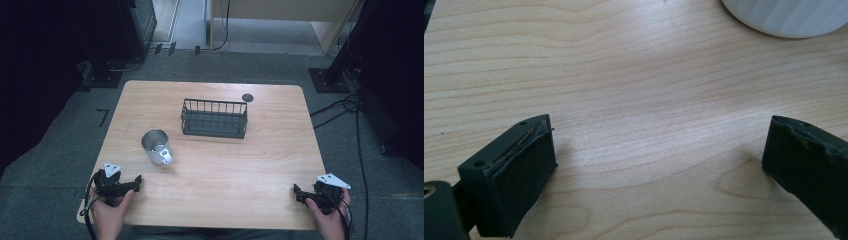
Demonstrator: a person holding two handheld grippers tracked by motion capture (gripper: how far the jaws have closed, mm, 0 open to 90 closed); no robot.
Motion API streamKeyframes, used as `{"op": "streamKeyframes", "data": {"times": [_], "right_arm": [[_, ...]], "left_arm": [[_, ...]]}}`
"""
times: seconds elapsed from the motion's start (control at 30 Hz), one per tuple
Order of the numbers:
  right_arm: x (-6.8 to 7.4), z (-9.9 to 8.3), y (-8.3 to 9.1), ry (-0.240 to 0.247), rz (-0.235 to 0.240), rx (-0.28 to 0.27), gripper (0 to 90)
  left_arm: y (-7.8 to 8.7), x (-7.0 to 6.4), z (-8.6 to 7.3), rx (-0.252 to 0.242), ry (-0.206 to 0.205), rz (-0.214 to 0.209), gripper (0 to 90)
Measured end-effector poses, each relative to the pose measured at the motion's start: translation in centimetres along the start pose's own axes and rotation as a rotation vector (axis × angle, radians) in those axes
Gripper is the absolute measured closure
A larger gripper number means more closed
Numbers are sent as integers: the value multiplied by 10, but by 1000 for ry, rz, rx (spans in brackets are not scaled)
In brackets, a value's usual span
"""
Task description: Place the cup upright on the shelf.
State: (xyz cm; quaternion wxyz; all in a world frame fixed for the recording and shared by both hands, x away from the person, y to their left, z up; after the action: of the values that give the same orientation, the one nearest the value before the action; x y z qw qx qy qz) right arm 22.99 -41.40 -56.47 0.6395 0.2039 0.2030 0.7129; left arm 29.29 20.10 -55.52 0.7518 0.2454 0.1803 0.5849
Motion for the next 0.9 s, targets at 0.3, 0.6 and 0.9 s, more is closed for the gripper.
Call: {"op": "streamKeyframes", "data": {"times": [0.3, 0.6, 0.9], "right_arm": [[0, 0, 0, 0, 0, 0, 0], [0, 0, 0, 0, 0, 0, 0], [0, 0, 0, 0, -1, 0, 0]], "left_arm": [[3, -6, -1, 14, 35, 46, 14], [8, -37, 9, -28, 37, 11, 62], [8, -90, 29, -84, 13, -90, 62]]}}
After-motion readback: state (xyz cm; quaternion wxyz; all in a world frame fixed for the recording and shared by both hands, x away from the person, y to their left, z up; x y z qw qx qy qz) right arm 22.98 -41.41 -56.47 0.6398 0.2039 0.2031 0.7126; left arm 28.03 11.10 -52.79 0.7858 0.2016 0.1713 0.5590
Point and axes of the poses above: each handheld gripper's, and its own axes: y roughly backward along the jaws, z roughly out of its top, x roughly to its left, the point moved 5 cm from there along -y, roughly forward along the jaws, and after that the axes turned 11 degrees about -x, right-handed, at the moved point
